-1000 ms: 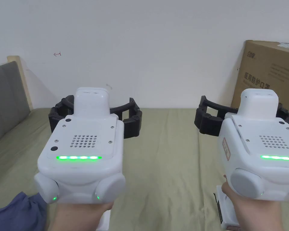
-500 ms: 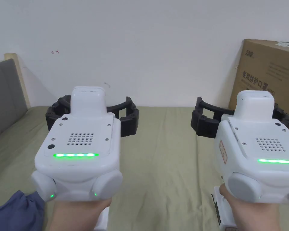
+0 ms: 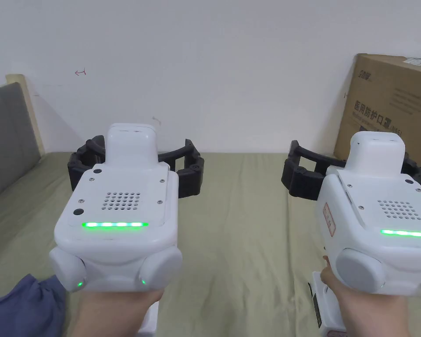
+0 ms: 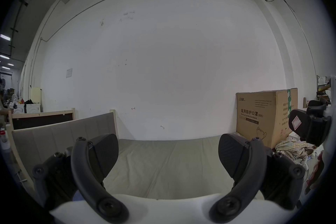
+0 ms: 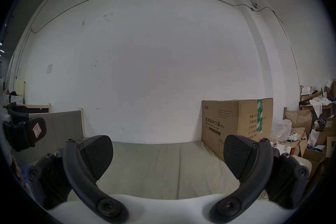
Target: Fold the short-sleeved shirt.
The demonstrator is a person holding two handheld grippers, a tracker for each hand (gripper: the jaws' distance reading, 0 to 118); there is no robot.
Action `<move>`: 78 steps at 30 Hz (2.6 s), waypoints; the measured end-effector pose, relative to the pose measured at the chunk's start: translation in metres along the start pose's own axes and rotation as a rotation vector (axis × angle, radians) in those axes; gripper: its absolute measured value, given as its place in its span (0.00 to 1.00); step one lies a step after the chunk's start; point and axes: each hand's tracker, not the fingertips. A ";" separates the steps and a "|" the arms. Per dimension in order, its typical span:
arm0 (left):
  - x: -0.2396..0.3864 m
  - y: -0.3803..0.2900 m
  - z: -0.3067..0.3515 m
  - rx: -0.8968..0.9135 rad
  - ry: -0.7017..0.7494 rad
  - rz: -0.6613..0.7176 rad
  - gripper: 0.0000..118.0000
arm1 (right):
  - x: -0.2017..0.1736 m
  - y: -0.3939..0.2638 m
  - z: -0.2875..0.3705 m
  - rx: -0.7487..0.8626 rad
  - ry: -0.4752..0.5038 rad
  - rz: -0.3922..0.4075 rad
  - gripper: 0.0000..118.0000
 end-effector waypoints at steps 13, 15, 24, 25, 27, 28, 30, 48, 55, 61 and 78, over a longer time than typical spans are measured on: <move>-0.002 -0.002 -0.002 -0.010 -0.012 0.027 0.95 | -0.002 -0.006 0.000 -0.008 0.000 0.040 1.00; -0.003 -0.003 -0.003 -0.019 -0.018 0.036 0.95 | -0.003 -0.005 0.000 -0.009 -0.001 0.039 1.00; -0.001 -0.004 -0.006 -0.039 -0.015 -0.002 0.95 | -0.001 -0.005 -0.003 -0.025 -0.004 0.025 1.00; 0.000 -0.004 -0.006 -0.039 -0.016 -0.007 0.95 | -0.001 -0.005 -0.003 -0.025 -0.006 0.024 1.00; 0.001 -0.004 -0.005 -0.037 -0.019 -0.010 0.95 | -0.001 -0.005 -0.003 -0.025 -0.007 0.023 1.00; 0.001 -0.004 -0.005 -0.035 -0.022 -0.011 0.95 | 0.000 -0.005 -0.003 -0.026 -0.006 0.023 1.00; 0.001 -0.004 -0.005 -0.034 -0.025 -0.015 0.95 | 0.000 -0.006 -0.003 -0.025 -0.004 0.024 1.00; -0.013 -0.008 -0.003 -0.085 -0.054 0.059 0.00 | 0.005 -0.019 -0.005 -0.092 0.008 -0.012 0.00; -0.026 -0.017 -0.004 -0.108 -0.012 -0.009 0.00 | -0.002 -0.028 -0.014 -0.129 -0.043 -0.034 0.00; -0.111 -0.035 0.015 -0.163 0.179 -0.076 0.00 | -0.100 -0.042 -0.022 -0.167 0.153 -0.058 0.00; -0.295 -0.088 0.055 -0.597 0.437 0.075 0.00 | -0.310 -0.059 0.021 -0.237 0.752 0.076 0.00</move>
